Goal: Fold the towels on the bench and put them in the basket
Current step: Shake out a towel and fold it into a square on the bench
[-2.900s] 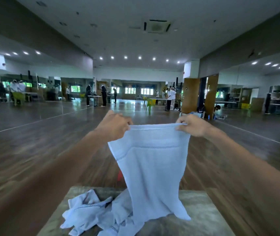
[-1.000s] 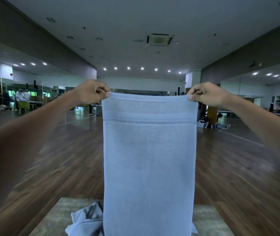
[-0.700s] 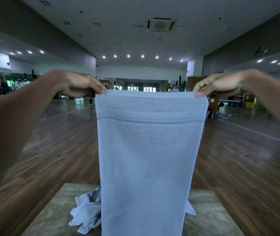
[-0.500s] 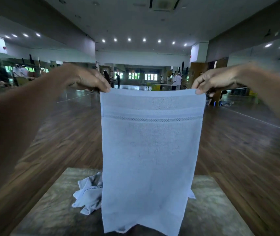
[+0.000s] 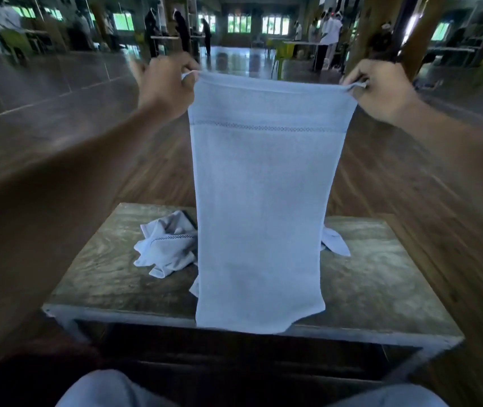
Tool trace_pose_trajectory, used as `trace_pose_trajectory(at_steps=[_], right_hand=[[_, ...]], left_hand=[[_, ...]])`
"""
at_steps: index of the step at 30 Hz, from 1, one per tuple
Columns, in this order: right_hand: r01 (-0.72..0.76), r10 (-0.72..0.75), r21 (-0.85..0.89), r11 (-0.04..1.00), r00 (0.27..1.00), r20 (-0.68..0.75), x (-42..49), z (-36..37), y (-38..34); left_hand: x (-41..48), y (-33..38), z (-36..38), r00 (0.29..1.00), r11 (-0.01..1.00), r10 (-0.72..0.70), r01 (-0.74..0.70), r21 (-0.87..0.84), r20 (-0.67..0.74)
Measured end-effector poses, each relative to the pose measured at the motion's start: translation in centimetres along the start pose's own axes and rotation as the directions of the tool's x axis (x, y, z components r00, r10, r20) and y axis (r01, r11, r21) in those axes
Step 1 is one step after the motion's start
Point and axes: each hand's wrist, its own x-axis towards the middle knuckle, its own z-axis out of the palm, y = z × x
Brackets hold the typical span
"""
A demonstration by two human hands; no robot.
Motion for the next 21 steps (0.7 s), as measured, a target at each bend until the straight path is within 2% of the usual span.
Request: trace_pose_trajectory(at_steps=[4,8,10,13,16,21], right_hand=[[-0.060,0.056,0.057,0.997,0.996,0.069,-5.8,5.6,2.1],[-0.162,0.137,0.101,0.982,0.967,0.216,-13.9,11.5,4.2],[-0.143,0.104,0.114,0.983,0.951,0.291,-18.4,14.0,5.1],[-0.136,0.082,0.119,0.984,0.923,0.376,-23.9,17.3,6.3],[-0.159,0.101,0.077,0.984,0.866,0.489,-27.6,19.7,6.9],[-0.235,0.181,0.034,0.971,0.824,0.536,-31.5,21.4,7.3]], left_hand=[[-8.1,-3.0,4.2,1.000,0.998,-0.006,0.005,0.056,0.022],[-18.8,-6.1,7.2,0.979,0.996,-0.004,-0.014,0.084,0.204],[-23.8,-7.0,8.1,0.955,0.995,0.037,-0.064,0.081,0.293],[-30.3,-7.6,9.0,0.930,0.992,0.084,-0.111,0.055,0.357],[-35.2,-7.5,9.9,0.897,0.989,0.093,-0.135,0.066,0.432],[-39.2,-8.1,11.0,0.832,0.991,0.071,-0.123,0.057,0.551]])
